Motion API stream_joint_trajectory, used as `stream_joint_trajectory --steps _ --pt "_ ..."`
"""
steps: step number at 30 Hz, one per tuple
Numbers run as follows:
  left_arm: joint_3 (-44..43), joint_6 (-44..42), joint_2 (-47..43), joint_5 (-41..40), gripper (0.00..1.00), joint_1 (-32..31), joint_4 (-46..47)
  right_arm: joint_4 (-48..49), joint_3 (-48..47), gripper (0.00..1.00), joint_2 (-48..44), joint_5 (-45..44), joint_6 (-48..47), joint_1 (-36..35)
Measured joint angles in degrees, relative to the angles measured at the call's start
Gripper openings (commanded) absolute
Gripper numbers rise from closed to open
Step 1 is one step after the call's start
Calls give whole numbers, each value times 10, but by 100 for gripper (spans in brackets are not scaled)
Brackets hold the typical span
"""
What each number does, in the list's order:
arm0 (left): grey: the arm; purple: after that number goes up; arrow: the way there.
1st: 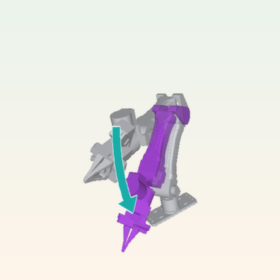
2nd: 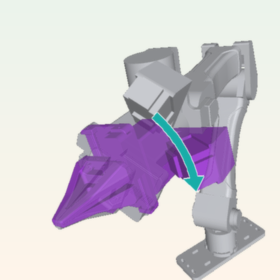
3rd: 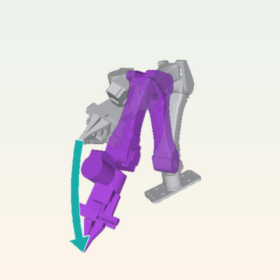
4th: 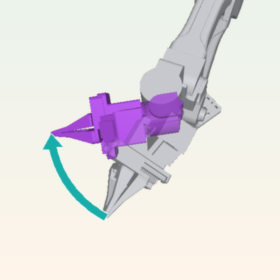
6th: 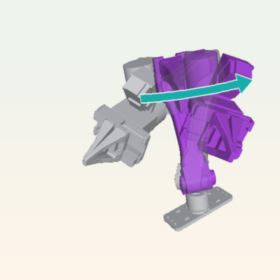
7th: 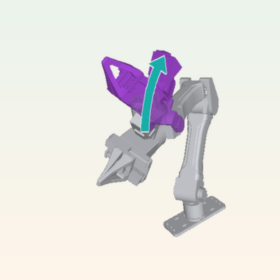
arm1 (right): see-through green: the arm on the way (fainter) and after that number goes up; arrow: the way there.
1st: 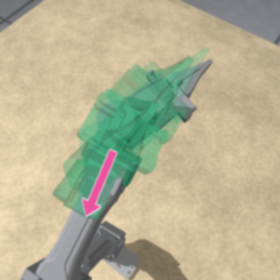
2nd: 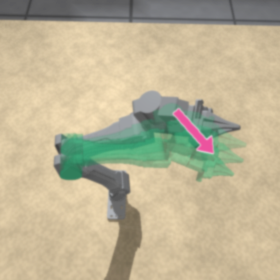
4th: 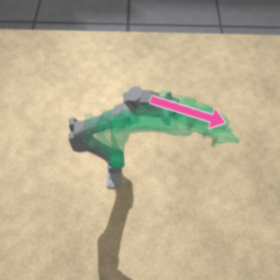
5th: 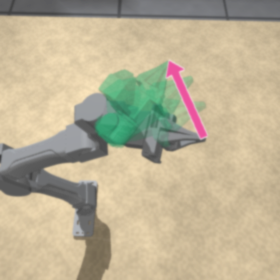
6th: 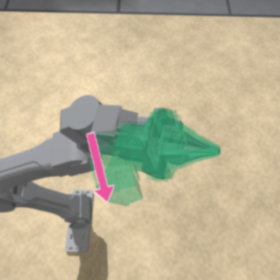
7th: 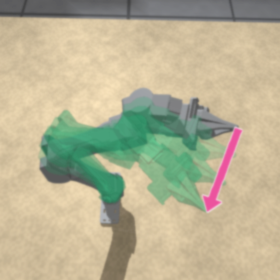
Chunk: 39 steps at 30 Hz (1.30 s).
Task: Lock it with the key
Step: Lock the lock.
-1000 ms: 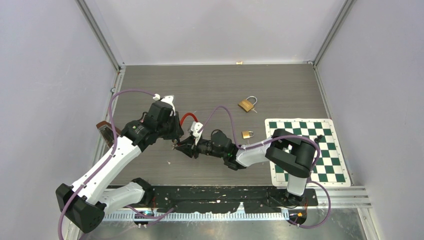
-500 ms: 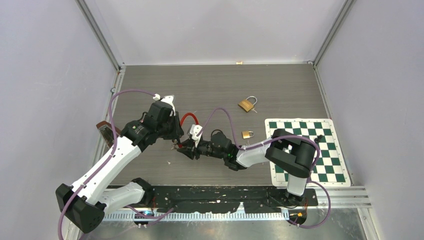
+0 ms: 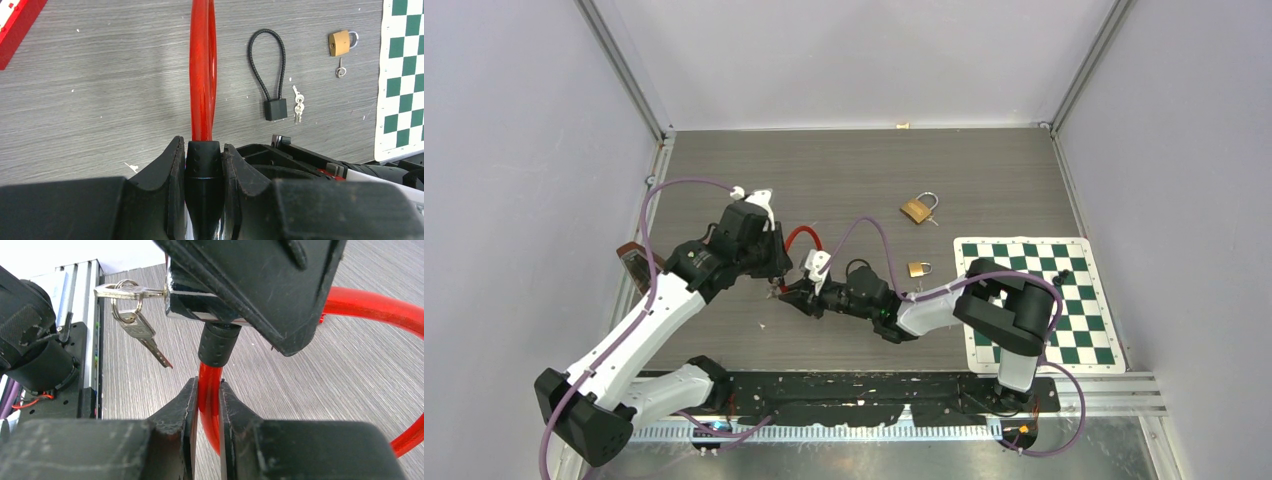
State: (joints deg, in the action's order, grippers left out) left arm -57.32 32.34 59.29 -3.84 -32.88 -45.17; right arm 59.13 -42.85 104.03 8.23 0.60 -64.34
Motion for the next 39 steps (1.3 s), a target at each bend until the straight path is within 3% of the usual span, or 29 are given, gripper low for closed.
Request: stream_joint_trajectory --steps 14,22,24,26,28,34,39 --pt "-69 -50 9 -15 0 4 4 135 -28 5 45 1 27 30" --pt "-26 -56 27 -18 0 2 35 209 -23 13 112 8 89 40" --pt "-21 -53 40 -19 0 -4 41 212 -16 23 116 8 100 40" --pt "-21 -48 50 -22 0 -12 45 221 -4 46 116 4 106 40" --pt "-21 -39 55 -21 0 -19 45 232 10 56 116 -11 108 41" --pt "-19 3 62 -6 0 -29 47 231 91 58 62 -57 118 49" --pt "-19 30 71 -2 0 -33 45 120 125 56 -50 -66 118 54"
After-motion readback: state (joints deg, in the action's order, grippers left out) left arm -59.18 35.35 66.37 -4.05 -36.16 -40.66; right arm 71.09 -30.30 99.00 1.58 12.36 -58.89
